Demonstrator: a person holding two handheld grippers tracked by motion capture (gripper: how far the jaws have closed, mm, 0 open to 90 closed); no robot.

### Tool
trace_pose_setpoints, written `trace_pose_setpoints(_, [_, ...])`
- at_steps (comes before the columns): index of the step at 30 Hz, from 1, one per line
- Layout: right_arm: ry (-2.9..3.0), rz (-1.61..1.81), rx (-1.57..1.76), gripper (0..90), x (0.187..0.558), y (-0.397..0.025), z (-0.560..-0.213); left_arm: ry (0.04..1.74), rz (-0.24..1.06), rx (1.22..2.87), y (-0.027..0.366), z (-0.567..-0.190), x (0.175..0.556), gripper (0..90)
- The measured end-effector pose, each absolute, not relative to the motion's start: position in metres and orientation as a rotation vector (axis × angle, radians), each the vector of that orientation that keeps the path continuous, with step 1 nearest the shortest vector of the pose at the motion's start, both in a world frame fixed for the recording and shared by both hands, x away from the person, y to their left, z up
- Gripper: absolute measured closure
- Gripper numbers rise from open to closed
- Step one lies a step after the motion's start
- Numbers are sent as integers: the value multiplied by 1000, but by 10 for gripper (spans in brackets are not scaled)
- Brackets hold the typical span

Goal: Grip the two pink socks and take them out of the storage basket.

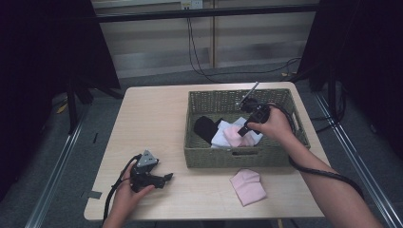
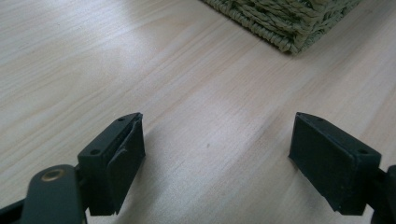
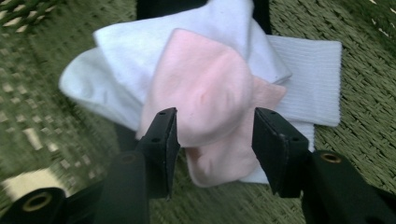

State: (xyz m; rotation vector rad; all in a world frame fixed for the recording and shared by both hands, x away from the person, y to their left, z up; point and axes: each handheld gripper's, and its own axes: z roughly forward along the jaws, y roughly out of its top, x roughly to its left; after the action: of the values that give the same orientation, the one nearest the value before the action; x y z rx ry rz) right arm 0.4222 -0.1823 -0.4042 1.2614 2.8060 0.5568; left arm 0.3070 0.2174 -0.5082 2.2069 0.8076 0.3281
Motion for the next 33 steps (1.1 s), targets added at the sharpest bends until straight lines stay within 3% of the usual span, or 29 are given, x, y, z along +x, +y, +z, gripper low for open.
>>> trace_pose_setpoints(14, [2814,480,1373,504,441,-178,-440,807,328,2207,217,-508,307,176])
trace_pose_setpoints(17, [2837,491,1376,635,442,-177,-442,808,328,2207,217,-508,307,176])
trace_pose_setpoints(20, [2858,502,1382,681,442,-177,-443,807,328,2207,217,-508,307,176])
trace_pose_setpoints(23, [2892,483,1378,803,441,-175,-445,808,328,2207,217,-508,307,176])
trace_pose_setpoints(33, [2935,511,1342,848,437,-177,-427,807,328,2207,217,-508,307,176])
